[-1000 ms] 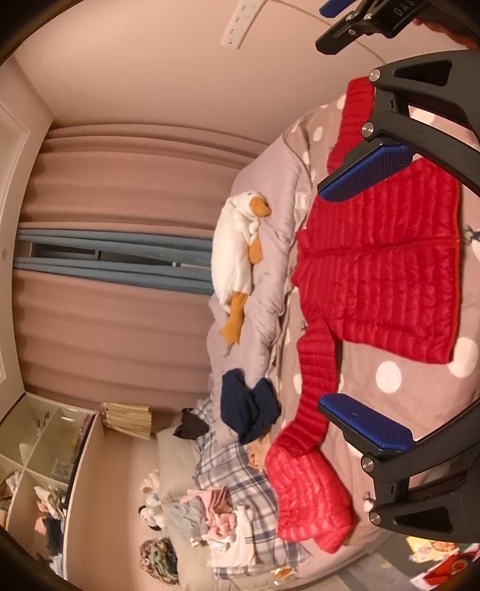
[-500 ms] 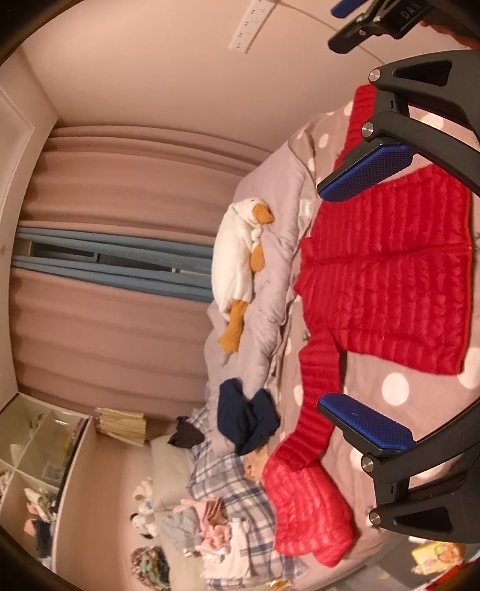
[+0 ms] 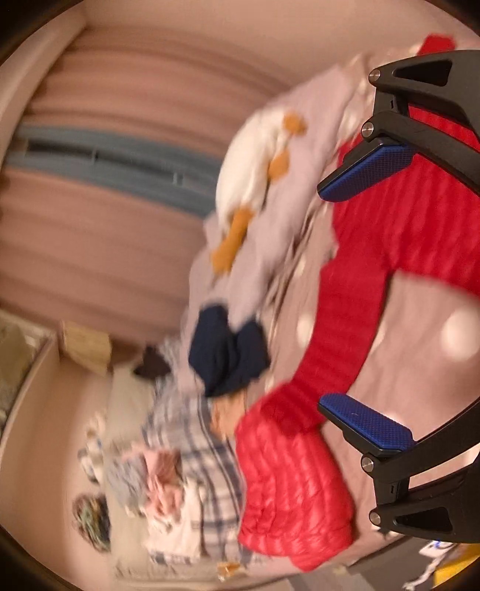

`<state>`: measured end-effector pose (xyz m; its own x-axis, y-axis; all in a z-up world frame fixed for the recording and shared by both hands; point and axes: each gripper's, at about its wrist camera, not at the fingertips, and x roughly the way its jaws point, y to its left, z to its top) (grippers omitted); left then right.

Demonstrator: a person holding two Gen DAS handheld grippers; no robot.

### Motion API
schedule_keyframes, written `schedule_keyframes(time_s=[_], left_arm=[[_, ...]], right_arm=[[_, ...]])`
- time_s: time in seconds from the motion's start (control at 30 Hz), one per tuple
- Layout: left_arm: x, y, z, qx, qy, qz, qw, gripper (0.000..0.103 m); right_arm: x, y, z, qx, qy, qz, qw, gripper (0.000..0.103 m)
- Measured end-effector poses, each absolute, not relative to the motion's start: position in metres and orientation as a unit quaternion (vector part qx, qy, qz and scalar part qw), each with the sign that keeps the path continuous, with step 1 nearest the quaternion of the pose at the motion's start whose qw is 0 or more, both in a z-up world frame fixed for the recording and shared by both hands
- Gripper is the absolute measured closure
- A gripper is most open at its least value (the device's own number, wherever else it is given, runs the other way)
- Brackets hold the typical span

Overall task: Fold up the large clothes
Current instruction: 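Grasp the jacket sleeve cuff with the left tool while the right tool grasps the other cuff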

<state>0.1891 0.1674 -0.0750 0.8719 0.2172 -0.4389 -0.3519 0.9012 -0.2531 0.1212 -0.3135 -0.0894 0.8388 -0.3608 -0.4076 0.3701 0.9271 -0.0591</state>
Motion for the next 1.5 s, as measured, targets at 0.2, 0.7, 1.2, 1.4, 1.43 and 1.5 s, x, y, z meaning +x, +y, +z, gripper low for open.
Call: schedule_keyframes(time_s=[0.2,0.7,1.2,1.4,1.43,1.5], left_arm=[[0.252,0.286,-0.152,-0.271,0.25,0.23,0.901,0.0],[0.348,0.354,-0.299,-0.329,0.378,0.237,0.832,0.052],[0.314,0.324,-0.219,-0.235,0.304,0.296,0.875,0.097],[0.287,0.339,-0.195,-0.266,0.283,0.304,0.87,0.097],[0.285,0.341,-0.191,-0.268,0.28,0.301,0.871,0.097],[0.289,0.339,-0.189,-0.259,0.282,0.306,0.872,0.097]], right_arm=[[0.182,-0.418,-0.148,0.074,0.297,-0.288,0.907,0.0],[0.209,-0.506,-0.271,0.206,0.352,-0.377,0.832,0.001],[0.183,-0.512,-0.265,0.262,0.318,-0.354,0.839,0.002],[0.156,-0.52,-0.26,0.286,0.316,-0.342,0.838,0.002],[0.153,-0.52,-0.259,0.287,0.313,-0.34,0.839,0.002],[0.148,-0.521,-0.258,0.294,0.309,-0.338,0.839,0.002]])
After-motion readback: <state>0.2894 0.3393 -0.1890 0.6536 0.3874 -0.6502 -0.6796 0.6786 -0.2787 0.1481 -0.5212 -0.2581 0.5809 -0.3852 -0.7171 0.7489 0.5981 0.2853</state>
